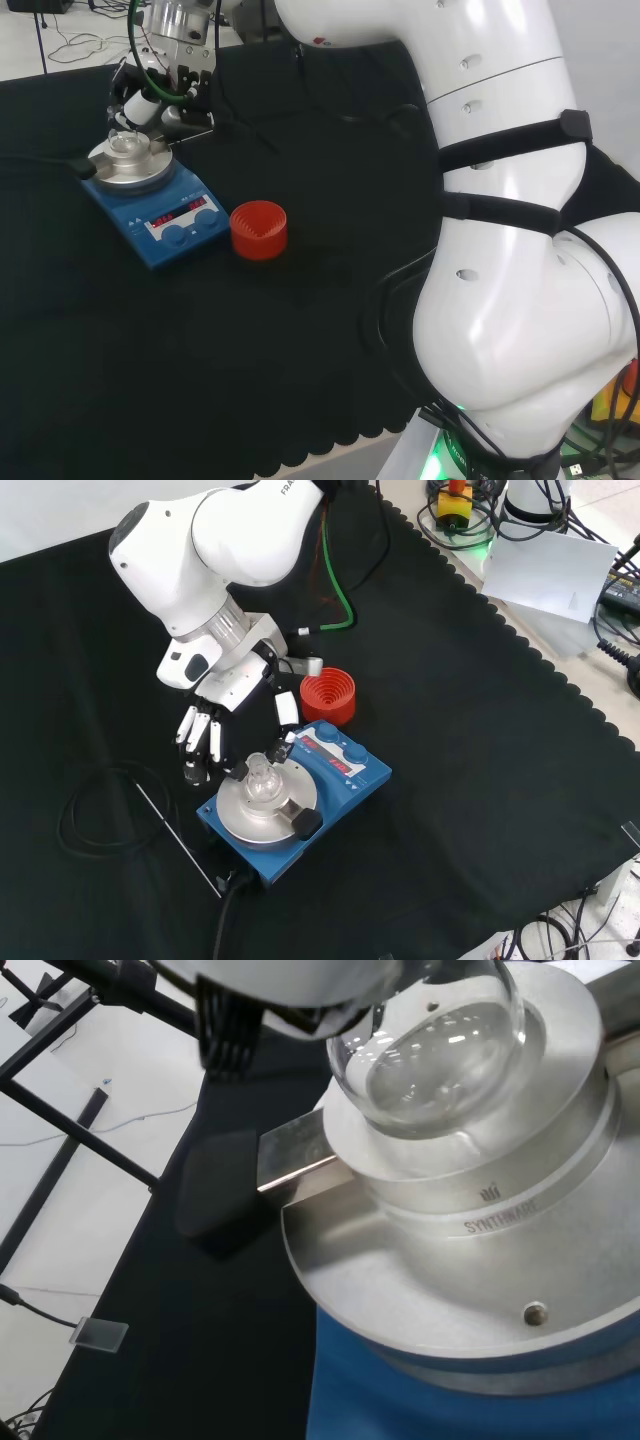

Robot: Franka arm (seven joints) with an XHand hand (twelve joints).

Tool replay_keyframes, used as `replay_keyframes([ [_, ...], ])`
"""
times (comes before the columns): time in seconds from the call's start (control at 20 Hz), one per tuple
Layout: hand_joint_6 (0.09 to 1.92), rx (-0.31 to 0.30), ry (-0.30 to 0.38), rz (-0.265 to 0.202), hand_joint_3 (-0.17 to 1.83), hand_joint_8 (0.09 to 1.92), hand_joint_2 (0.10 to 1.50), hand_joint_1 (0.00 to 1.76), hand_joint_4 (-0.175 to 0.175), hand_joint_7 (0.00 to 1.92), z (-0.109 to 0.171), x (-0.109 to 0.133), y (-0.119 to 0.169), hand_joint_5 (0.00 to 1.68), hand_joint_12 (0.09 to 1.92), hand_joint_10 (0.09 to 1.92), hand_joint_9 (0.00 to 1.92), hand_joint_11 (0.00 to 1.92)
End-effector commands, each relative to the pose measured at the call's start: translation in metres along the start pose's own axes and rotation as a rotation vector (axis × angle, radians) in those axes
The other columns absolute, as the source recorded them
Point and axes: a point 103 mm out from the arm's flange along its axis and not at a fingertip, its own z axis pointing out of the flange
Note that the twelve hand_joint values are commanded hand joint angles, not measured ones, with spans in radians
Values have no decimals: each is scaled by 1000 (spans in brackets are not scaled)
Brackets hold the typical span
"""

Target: Place the round-bottom flask on the heater.

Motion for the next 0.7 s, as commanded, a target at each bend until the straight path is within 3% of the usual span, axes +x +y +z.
replay_keyframes([
  [0.05, 845, 3, -2, -6, 720, 633, 610, 972, -81, 215, -3, 6, -5, 767, 1375, 629, 482, 240],
  [0.7, 829, -54, -32, 21, 722, 634, 602, 964, -79, 198, -29, 14, -54, 740, 1388, 641, 458, 217],
])
